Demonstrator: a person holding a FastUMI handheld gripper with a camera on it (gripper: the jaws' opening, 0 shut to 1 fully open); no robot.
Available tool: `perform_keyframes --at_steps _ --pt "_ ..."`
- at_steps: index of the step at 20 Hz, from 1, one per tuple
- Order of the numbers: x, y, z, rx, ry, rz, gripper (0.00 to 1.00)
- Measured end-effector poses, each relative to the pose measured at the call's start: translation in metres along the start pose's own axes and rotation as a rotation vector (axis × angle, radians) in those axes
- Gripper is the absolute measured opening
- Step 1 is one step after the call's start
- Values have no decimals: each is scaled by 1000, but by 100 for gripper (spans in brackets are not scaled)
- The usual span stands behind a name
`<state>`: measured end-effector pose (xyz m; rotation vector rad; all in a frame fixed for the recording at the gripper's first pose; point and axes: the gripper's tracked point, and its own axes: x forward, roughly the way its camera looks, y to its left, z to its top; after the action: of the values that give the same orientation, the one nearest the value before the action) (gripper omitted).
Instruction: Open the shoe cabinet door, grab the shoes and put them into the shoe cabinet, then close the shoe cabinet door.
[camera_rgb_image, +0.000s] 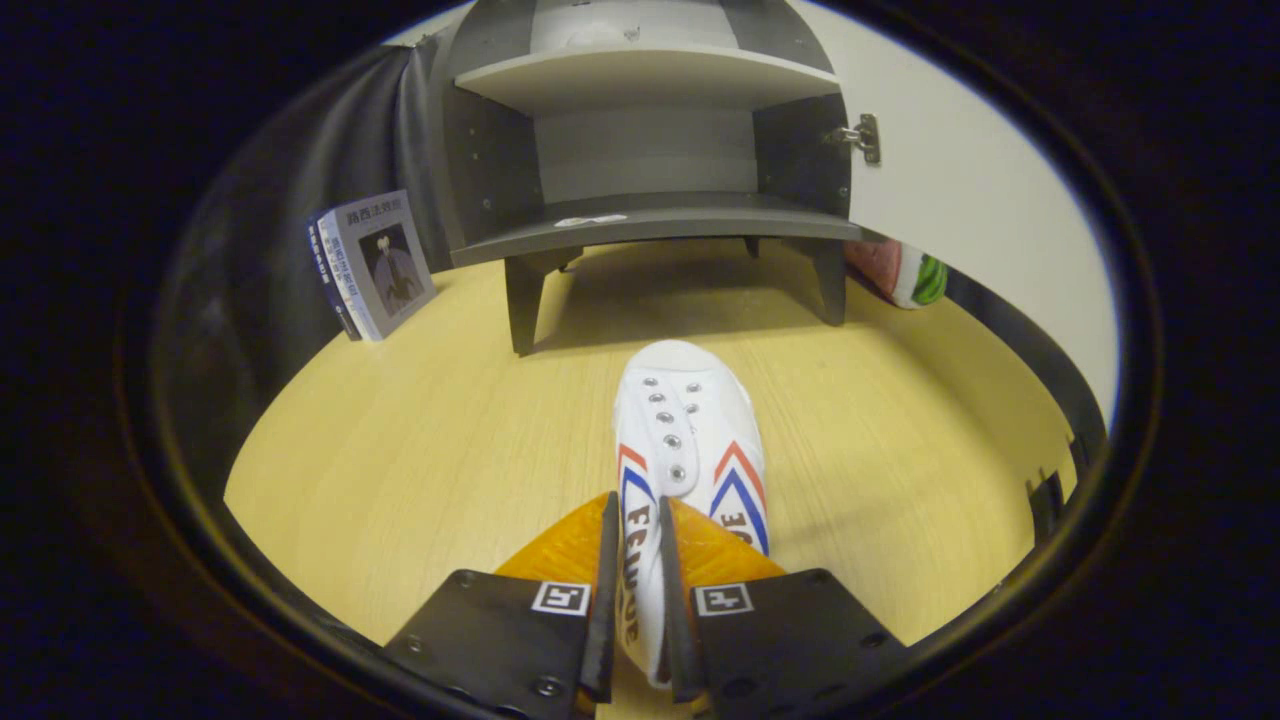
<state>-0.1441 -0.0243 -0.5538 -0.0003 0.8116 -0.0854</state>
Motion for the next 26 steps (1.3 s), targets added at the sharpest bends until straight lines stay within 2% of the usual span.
perform_keyframes --at_steps 5,11,19,22,26 --pt "-2 4 4 52 29 22 3" --pt "-20 7 28 177 16 79 3" --pt "-66 16 72 215 -40 140 3" --pt "-65 15 60 171 -6 127 3" --pt "-72 12 66 221 -14 131 3"
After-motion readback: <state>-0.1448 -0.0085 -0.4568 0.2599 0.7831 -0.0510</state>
